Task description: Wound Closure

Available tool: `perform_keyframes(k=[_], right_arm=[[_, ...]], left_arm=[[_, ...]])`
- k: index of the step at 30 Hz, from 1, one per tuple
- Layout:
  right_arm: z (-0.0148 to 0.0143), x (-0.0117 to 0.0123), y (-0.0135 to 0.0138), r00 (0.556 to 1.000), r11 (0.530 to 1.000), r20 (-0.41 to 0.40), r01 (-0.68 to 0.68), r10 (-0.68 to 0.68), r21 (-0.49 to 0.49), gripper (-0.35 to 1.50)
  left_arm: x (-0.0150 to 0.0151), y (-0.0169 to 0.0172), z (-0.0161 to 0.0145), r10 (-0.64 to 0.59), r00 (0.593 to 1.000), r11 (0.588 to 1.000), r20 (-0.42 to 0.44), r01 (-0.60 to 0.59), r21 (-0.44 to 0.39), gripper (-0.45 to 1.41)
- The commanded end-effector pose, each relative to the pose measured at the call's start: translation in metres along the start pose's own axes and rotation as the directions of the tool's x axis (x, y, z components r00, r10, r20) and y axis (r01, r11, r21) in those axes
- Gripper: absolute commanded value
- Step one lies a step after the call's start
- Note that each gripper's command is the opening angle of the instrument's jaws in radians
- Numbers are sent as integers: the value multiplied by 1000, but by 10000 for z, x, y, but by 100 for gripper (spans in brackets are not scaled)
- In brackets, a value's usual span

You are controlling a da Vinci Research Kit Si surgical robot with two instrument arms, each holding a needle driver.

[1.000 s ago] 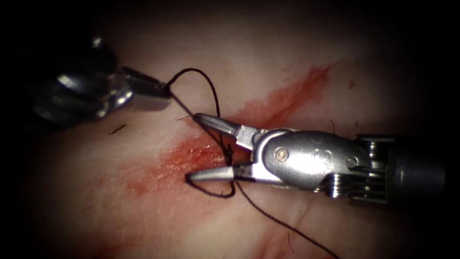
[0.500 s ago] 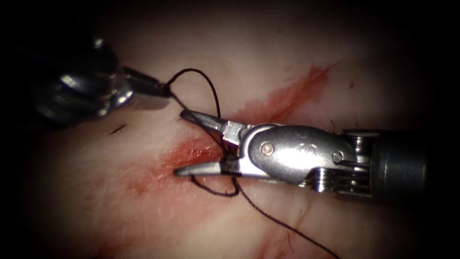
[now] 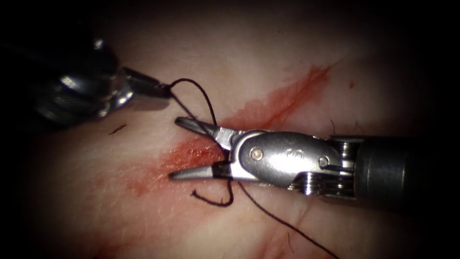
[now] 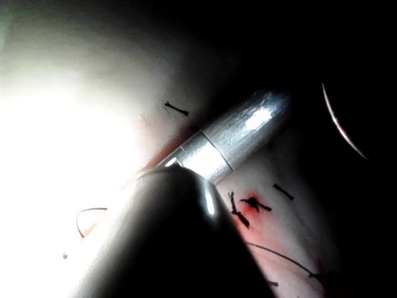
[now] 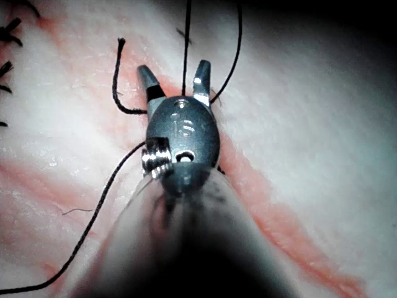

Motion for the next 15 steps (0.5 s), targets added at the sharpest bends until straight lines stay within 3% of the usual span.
perform_keyframes(k=[1,7,10,15], right_arm=[[8,3,3,1000,1000,-3,0,0,0,86],[8,12,3,1000,1000,-5,-7,7,0,81],[9,15,3,1000,1000,-6,-9,9,0,69],[9,14,2,1000,1000,-6,-8,8,1,27]], left_arm=[[5,0,5,-2,1000,1000,-1,2,1,-45],[4,1,7,0,1000,1000,1,0,-1,-45],[4,2,8,-2,1000,1000,2,2,-1,-45],[4,2,8,1,1000,1000,4,-1,-2,-45]])
